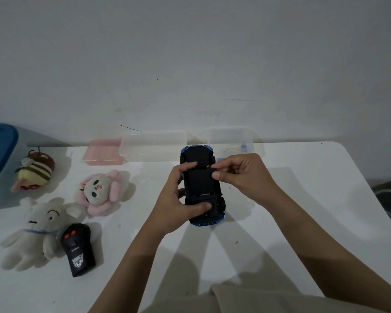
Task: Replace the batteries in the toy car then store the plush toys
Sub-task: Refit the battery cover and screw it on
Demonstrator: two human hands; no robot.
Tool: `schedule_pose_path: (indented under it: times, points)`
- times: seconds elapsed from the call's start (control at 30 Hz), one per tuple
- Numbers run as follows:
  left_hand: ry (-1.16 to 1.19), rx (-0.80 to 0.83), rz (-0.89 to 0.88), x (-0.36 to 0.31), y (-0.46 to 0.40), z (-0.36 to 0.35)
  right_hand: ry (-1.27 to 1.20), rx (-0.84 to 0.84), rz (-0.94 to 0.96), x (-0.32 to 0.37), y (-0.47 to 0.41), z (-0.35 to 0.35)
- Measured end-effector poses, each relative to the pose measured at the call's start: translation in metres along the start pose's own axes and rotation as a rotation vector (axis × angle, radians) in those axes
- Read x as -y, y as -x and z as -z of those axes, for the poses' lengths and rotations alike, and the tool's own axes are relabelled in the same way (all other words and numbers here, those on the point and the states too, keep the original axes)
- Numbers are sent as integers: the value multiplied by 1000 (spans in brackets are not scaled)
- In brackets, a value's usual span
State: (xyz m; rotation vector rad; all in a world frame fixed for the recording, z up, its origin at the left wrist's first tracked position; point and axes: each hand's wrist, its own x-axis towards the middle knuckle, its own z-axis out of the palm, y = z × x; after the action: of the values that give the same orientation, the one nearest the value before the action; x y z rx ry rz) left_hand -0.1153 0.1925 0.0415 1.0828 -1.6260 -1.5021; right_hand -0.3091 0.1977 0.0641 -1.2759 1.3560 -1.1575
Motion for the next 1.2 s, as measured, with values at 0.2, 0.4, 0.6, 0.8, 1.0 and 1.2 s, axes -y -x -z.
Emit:
schedule_pose_path:
  times: [0.2,0.4,0.6,0.8,1.0,1.2]
  points:
    - [-2,-10,-12,1,-1,-1,-10,6,-8,2,-1,0]
    - [7,-21,-6,-2,-2,0,-72,3,-16,-1,-3,-1]
    - [-6,-29,-9,-3,-2,-2,-84,17,-25,-1,-5,0]
    - [-27,-35,-8,-4,-1,-5,19,10,11,-1,-4,-1]
    - [6,-49,-8,-3,0,-5,220,-16,54,-3,-2,-2]
    - [42,-132,-65,-1,2,-8,290,-69,135,-6,3,-9]
